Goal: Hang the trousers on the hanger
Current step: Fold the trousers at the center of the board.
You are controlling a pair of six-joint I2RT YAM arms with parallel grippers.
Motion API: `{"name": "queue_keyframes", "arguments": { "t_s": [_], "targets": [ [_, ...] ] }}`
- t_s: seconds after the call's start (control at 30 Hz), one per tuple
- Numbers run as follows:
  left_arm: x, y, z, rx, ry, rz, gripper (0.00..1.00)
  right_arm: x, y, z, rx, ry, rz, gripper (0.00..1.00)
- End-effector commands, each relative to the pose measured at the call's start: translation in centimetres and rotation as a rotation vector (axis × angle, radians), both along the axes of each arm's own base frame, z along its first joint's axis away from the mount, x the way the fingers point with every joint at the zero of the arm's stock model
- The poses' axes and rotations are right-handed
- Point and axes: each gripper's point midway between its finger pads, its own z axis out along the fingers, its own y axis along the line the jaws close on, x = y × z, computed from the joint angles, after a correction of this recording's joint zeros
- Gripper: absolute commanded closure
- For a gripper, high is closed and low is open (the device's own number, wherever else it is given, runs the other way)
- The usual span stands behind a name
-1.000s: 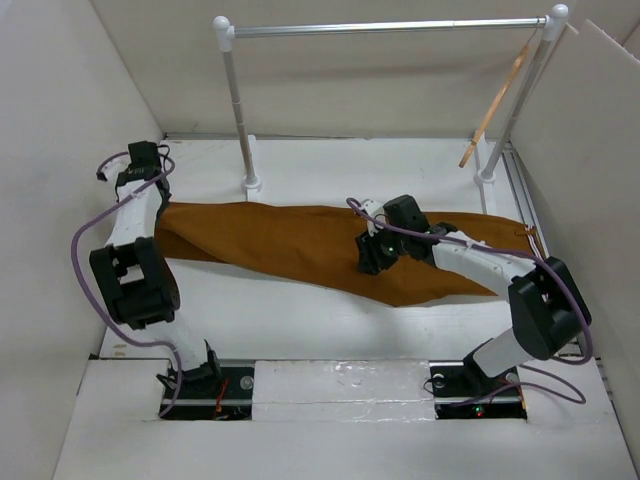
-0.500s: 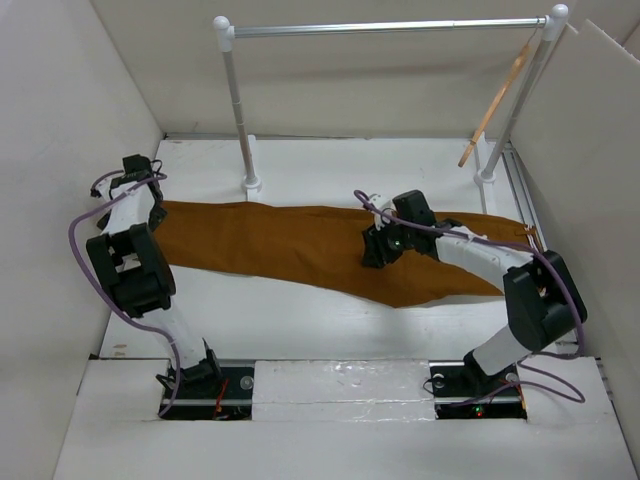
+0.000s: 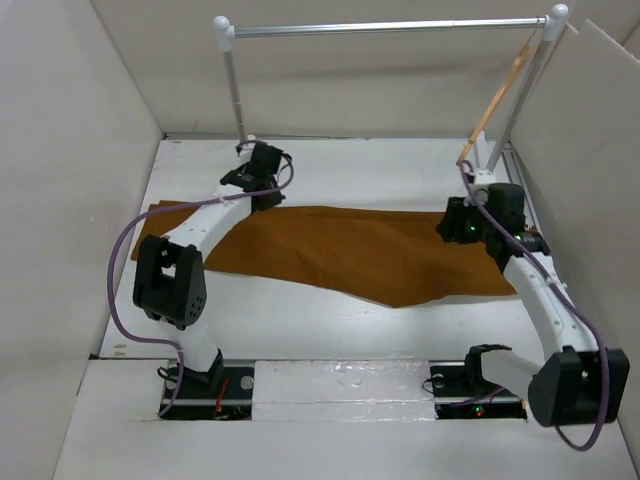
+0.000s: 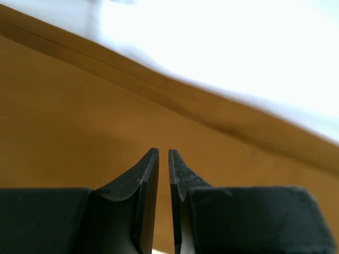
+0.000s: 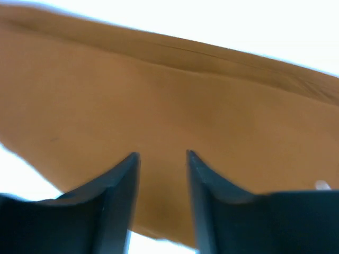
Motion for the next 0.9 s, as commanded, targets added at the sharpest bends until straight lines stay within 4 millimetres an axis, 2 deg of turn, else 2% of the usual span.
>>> {"name": "queue_keyframes", "arguments": {
  "t_s": [0.0,0.03,0.07,0.13,0.17,0.2,0.27,0.3,0.33,0.4,0.43,0.5,0.53,0.57,0.6,0.63,0.67,0.73,0.77,0.8,0.87],
  "targets": [
    [-1.0,-2.4,-2.3,-0.068,0.05,-0.078,0.9,-2.9,-5.8,-2.0,0.024,0.098,-0.261,0.46],
    [-0.8,-2.9,-3.4,-0.09,0.054,-0.087,0.88,-3.2,-7.0,-2.0,0.029,0.088,-0.299,0.41],
    [-1.2,-3.0,-4.5,-0.092,0.078,-0.089,0.86,-3.5,-9.0,-2.1,0.034,0.081,-0.371,0.39],
    [-1.5,-2.8,-6.6,-0.077,0.129,-0.074,0.86,-4.3,-11.2,-2.3,0.024,0.078,-0.457,0.38],
    [-1.4,-1.7,-7.4,-0.056,0.146,-0.036,0.86,-4.6,-12.1,-2.5,0.02,0.086,-0.485,0.38],
    [-1.3,0.2,-8.2,-0.046,0.165,0.021,0.86,-4.9,-13.3,-2.6,0.03,0.089,-0.525,0.38],
    [-2.6,3.4,-10.5,-0.037,0.235,0.143,0.85,-5.3,-13.9,-3.0,0.037,0.106,-0.52,0.37],
    [-2.8,6.2,-11.0,-0.059,0.252,0.225,0.84,-5.7,-14.4,-3.0,0.05,0.117,-0.534,0.37],
    [-3.9,7.2,-12.0,-0.091,0.279,0.254,0.85,-6.3,-14.6,-3.1,0.048,0.139,-0.542,0.36],
    [-4.5,9.0,-12.4,-0.135,0.276,0.314,0.84,-7.3,-16.0,-2.7,-0.002,0.143,-0.598,0.31],
    [-4.2,9.9,-11.5,-0.161,0.237,0.332,0.83,-8.2,-16.4,-2.8,-0.016,0.167,-0.628,0.26],
    [-4.5,9.8,-11.0,-0.162,0.221,0.314,0.82,-8.6,-17.2,-3.1,-0.024,0.179,-0.673,0.24],
    [-3.9,7.9,-8.4,-0.185,0.172,0.256,0.81,-9.0,-18.6,-3.7,0.006,0.187,-0.736,0.23],
    [-3.9,7.9,-8.4,-0.185,0.171,0.256,0.81,-9.0,-18.6,-3.7,0.01,0.187,-0.739,0.23],
    [-3.6,5.8,-5.7,-0.197,0.123,0.182,0.8,-8.7,-18.6,-4.3,0.082,0.191,-0.748,0.22],
    [-3.2,5.7,-5.2,-0.202,0.11,0.178,0.8,-8.7,-18.6,-4.3,0.082,0.191,-0.748,0.22],
    [-3.4,3.3,-4.2,-0.204,0.097,0.113,0.79,-8.8,-19.0,-4.6,0.127,0.194,-0.787,0.22],
    [-3.9,0.3,-2.3,-0.214,0.056,0.018,0.79,-9.4,-18.7,-6.3,0.198,0.222,-0.804,0.22],
    [-4.6,-2.3,-1.9,-0.219,0.051,-0.052,0.78,-9.8,-19.2,-6.7,0.234,0.224,-0.834,0.21],
    [-5.0,-3.5,-1.2,-0.231,0.032,-0.088,0.78,-10.3,-18.8,-7.8,0.258,0.246,-0.844,0.2],
    [-6.3,-5.3,-1.9,-0.268,0.051,-0.145,0.78,-9.7,-18.6,-8.1,0.301,0.213,-0.831,0.16]
  ]
}}
